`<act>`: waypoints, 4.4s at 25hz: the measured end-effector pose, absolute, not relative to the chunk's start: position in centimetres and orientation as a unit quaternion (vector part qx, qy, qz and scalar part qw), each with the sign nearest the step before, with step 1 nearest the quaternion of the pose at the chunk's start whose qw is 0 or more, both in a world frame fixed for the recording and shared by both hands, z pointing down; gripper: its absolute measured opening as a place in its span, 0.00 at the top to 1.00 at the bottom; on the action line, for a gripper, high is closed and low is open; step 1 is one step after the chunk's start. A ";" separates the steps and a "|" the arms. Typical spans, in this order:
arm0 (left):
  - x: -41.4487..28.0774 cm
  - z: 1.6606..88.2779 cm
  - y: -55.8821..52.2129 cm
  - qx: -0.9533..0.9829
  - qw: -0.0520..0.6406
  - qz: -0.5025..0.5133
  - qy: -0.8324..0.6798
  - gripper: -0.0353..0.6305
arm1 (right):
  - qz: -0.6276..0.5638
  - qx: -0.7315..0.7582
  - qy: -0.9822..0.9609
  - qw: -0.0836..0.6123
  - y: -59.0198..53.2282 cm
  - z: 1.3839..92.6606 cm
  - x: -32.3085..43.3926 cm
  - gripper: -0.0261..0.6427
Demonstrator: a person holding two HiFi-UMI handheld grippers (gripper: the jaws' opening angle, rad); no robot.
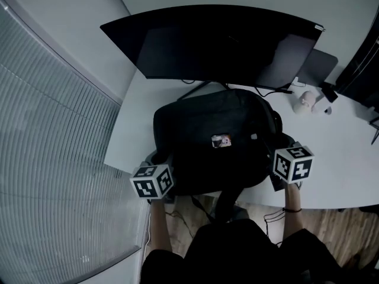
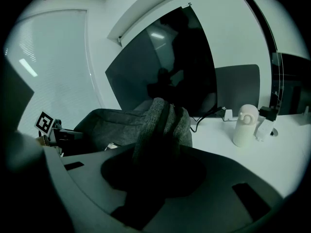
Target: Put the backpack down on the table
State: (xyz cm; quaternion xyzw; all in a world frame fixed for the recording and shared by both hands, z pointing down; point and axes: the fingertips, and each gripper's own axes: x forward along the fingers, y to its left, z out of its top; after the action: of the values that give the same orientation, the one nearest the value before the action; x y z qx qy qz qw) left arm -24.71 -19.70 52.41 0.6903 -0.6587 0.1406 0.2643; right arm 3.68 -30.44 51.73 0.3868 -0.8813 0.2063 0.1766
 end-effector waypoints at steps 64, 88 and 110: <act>-25.6 48.8 -19.0 0.659 0.118 0.130 -0.731 0.92 | 0.091 0.472 -0.865 0.145 -30.4 48.6 4.4 0.93; -25.7 40.0 -14.3 0.680 0.036 0.056 -0.730 0.92 | 0.046 0.433 -0.900 -0.032 -27.2 38.0 6.2 0.94; -26.3 39.9 -13.4 0.670 0.034 0.045 -0.740 0.92 | 0.030 0.436 -0.899 -0.029 -27.0 37.9 7.5 0.94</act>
State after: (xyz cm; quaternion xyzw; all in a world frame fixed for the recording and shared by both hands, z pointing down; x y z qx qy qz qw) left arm -26.26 -13.43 39.89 0.6700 -0.7402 0.0447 0.0344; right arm 7.54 -27.04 37.91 0.4355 -0.8992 0.0303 -0.0295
